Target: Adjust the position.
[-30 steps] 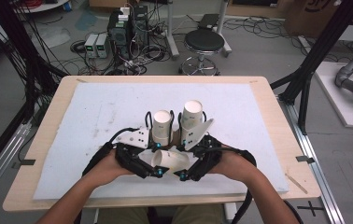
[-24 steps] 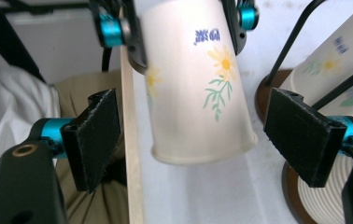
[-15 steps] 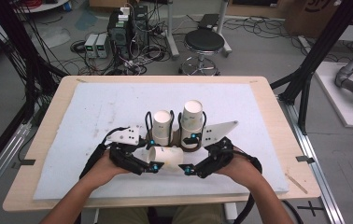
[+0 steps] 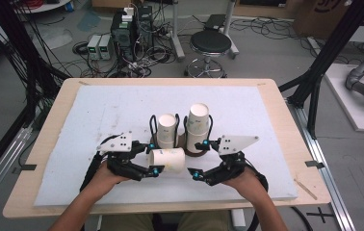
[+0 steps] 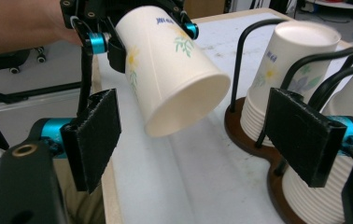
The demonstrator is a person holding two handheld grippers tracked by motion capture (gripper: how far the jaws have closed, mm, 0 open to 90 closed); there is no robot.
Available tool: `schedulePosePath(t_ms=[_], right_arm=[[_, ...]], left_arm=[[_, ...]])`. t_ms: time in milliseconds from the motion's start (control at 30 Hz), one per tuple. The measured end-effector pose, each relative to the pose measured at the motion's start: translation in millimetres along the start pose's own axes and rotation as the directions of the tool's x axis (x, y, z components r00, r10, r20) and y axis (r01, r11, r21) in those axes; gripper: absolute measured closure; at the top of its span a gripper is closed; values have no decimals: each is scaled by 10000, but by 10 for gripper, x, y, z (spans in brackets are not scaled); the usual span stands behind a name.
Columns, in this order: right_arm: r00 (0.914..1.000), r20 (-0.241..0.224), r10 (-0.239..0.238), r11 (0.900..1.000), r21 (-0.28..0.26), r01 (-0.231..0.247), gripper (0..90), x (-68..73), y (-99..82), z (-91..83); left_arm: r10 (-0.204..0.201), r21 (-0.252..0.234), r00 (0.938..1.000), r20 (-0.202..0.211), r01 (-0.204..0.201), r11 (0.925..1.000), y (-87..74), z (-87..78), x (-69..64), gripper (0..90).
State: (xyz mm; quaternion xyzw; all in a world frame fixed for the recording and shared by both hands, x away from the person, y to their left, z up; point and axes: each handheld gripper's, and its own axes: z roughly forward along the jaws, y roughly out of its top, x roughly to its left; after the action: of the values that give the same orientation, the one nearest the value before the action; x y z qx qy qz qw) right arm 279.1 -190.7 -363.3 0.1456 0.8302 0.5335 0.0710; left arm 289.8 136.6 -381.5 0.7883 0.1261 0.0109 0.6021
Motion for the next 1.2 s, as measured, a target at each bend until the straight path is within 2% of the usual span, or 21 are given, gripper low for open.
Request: schedulePosePath(t_ms=[33, 133, 233, 400, 667, 800, 933, 1200], right_arm=[[9997, -218, 112, 9999, 2, -112, 196, 11, -21, 13], [9997, -163, 179, 9998, -104, -180, 196, 11, -68, 35], [9982, -356, 487, 9984, -275, -497, 196, 10, -109, 45], [9959, -565, 705, 9966, -395, -728, 196, 22, -168, 63], [9949, -763, 662, 9966, -444, -698, 196, 36, -198, 104], [9921, -1111, 589, 9973, -366, -633, 196, 54, -196, 159], [9908, -1225, 576, 9971, -422, -632, 196, 56, -190, 190], [9854, -1611, 543, 9958, -639, -653, 191, 45, -198, 231]], left_arm=[[12, -14, 10000, 42, -12, 10000, -2, -3, -4, 371], [80, -166, 9999, 96, -79, 9998, 1, -11, -18, 371], [161, -230, 9998, 151, -158, 9996, 3, -13, -27, 371], [237, -352, 9994, 258, -228, 9991, 7, -7, -45, 371], [343, -506, 9981, 518, -317, 9982, 9, 26, -73, 372], [429, -590, 9966, 707, -387, 9975, 17, 51, -89, 371], [411, -786, 9946, 957, -336, 9963, 30, 61, -94, 371], [526, -773, 9907, 1257, -431, 9961, 33, 109, -116, 372]])
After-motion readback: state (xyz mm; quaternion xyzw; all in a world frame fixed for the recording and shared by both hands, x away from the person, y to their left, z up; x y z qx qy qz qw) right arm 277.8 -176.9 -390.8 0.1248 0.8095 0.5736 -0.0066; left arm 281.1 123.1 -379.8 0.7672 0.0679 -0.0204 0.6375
